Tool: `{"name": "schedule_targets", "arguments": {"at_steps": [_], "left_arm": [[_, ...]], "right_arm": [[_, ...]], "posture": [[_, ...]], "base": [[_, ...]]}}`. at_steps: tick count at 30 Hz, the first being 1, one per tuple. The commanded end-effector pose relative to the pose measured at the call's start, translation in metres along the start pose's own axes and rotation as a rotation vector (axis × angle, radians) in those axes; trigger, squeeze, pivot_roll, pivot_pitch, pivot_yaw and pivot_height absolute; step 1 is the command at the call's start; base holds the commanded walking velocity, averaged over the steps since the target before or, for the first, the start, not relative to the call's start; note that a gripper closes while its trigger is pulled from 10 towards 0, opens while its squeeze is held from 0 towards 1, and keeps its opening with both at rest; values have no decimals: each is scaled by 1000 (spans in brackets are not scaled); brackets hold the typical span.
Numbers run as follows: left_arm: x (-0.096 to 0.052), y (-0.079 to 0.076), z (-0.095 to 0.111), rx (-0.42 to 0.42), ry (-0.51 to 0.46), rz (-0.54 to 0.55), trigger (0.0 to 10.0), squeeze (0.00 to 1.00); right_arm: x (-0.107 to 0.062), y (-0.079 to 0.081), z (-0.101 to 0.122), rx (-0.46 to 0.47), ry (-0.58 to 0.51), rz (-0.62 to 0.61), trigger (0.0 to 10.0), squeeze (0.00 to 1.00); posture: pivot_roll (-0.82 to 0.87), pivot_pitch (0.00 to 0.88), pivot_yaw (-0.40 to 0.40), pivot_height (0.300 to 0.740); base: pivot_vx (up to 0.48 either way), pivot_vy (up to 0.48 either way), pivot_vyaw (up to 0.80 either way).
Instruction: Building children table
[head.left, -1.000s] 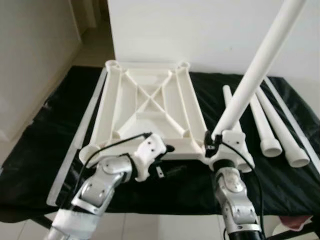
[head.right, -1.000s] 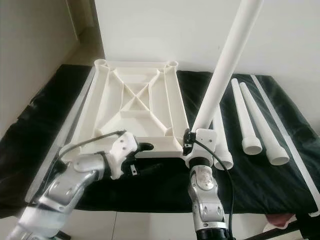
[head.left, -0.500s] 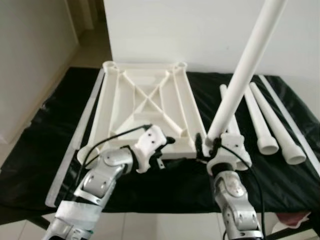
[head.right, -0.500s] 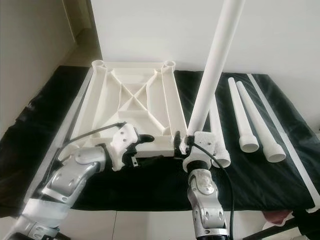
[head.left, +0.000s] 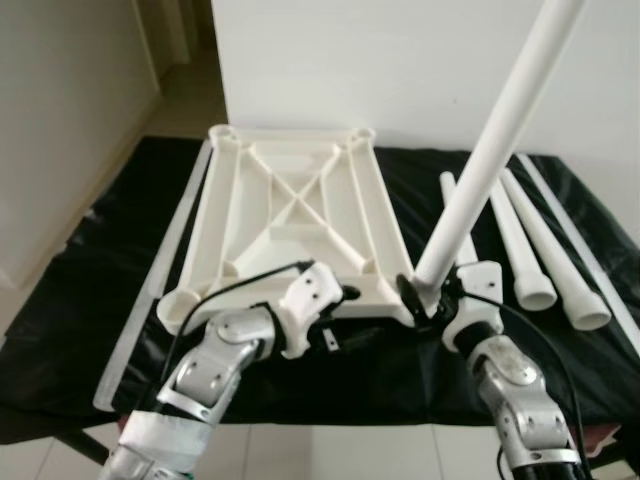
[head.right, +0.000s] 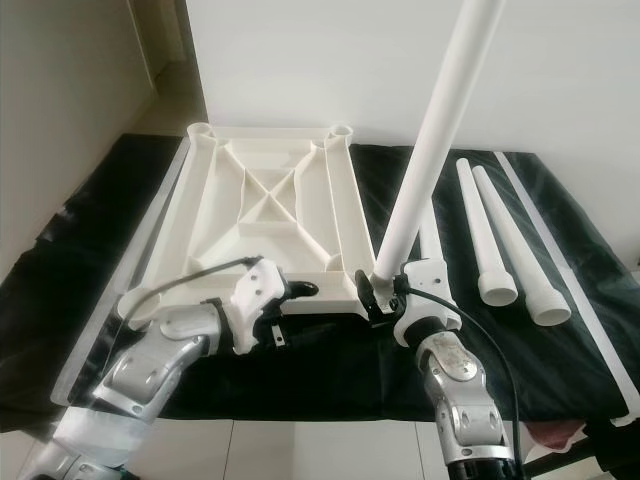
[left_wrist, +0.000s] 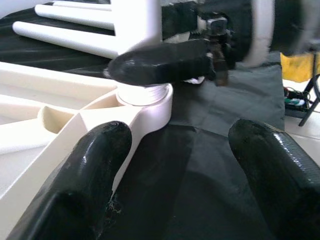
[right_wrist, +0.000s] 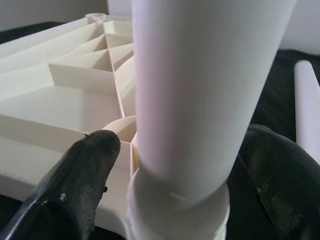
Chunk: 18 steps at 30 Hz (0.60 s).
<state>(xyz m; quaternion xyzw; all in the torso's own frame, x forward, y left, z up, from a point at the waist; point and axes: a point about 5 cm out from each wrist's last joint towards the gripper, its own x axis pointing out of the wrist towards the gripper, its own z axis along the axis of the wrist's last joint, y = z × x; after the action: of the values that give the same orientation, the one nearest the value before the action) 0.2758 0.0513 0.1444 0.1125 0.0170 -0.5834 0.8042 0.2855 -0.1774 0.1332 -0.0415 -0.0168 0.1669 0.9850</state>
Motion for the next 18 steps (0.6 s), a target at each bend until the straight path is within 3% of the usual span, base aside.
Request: {"name": "schedule_targets", "arguments": {"at_steps": [1,7,8,9,10,11,12,13,18], "left_arm": [[1,-4,1,9,-10,-11,10000,0],[2,-6,1,3,-15,-11,10000,0],[2,-6,1,3,-15,-10,10000,0],[3,-5,1,3,-15,-8,10000,0],[3,-5,1,3,-15,-8,10000,0],[3,-5,1,3,-16,-5,10000,0],[3,-5,1,3,-16,-5,10000,0],[3,-4,1,4,-17,-1,10000,0],[3,-4,2,4,-20,10,10000,0]], "right_arm": [[1,-4,0,-23,-7,29,10000,0],[8,-11,0,-74,9,132,10000,0],[10,-14,0,-83,15,136,4902,0],[11,-16,0,-87,16,140,4196,0],[11,-16,0,-87,16,140,4196,0],[12,-17,-1,-95,21,146,627,0],[12,-17,-1,-95,21,146,627,0],[13,-18,-1,-98,23,149,0,0],[13,-24,-5,-91,39,146,0,0]], "posture": [[-15,0,-20,740],[-12,0,-25,740],[-10,0,-30,740],[-10,0,-31,740],[-10,0,-31,740],[-10,0,-34,740],[-10,0,-34,740],[-10,0,-34,740],[-4,0,-40,740]], "base": [[0,0,0],[0,0,0],[0,0,0],[0,0,0],[0,0,0],[0,0,0],[0,0,0],[0,0,0],[0,0,0]]}}
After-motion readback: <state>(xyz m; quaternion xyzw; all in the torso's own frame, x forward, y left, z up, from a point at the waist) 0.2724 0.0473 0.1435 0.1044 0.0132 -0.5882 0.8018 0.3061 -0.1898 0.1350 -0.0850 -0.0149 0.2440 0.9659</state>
